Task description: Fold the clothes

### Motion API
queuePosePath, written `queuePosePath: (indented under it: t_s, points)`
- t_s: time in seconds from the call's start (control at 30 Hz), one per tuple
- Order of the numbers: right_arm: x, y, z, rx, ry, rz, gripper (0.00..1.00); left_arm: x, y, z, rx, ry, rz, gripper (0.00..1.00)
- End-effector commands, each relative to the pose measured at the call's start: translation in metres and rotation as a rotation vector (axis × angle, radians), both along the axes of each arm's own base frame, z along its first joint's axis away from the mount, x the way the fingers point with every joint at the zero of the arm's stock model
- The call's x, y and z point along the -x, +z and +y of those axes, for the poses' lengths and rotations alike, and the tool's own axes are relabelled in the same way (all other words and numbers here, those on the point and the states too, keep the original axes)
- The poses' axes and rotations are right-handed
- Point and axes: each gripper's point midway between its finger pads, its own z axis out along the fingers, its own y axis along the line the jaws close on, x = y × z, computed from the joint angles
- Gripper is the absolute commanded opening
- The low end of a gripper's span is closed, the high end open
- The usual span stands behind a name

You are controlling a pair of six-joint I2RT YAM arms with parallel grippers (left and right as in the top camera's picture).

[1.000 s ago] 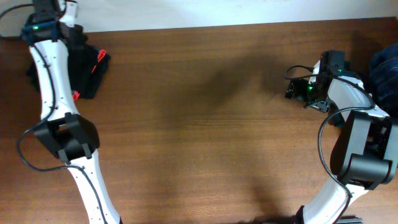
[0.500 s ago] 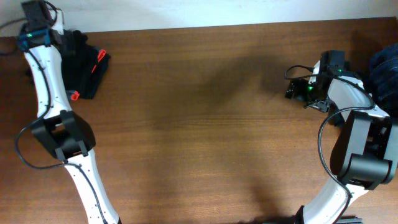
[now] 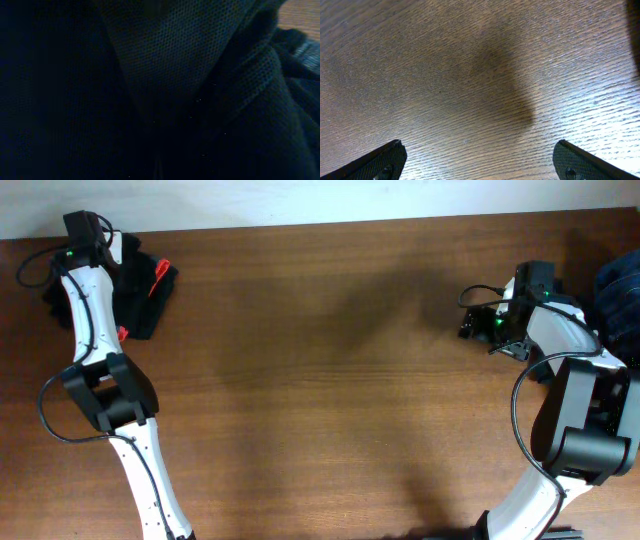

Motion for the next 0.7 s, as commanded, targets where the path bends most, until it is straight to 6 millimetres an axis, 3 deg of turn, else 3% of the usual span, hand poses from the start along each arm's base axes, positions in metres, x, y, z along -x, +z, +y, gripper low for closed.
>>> queuePosePath:
  t_s: [0.0,0.13,0.27,0.33,0.53,0.67]
  points:
    - [0.002,-0.005,0.001,0.006,0.003,0.013,0.99,-0.013,0.022,-0.030,0.128,-0.055,-0.078,0.00]
    - [0.002,-0.005,0.001,0.006,0.003,0.013,0.99,-0.015,0.094,-0.029,0.127,-0.008,-0.197,0.00]
    - [0.002,-0.005,0.001,0.006,0.003,0.013,0.99,-0.005,0.140,-0.030,0.137,0.027,-0.252,0.01]
    - [0.002,-0.005,0.001,0.006,0.003,0.013,0.99,0.002,0.144,-0.030,0.133,0.033,-0.236,0.02]
    - [0.002,-0.005,0.001,0.006,0.003,0.013,0.99,0.045,0.117,-0.024,0.088,0.093,-0.032,0.01]
    - [0.002,-0.005,0.001,0.006,0.003,0.013,0.99,0.069,0.107,-0.023,0.037,0.033,0.089,0.01]
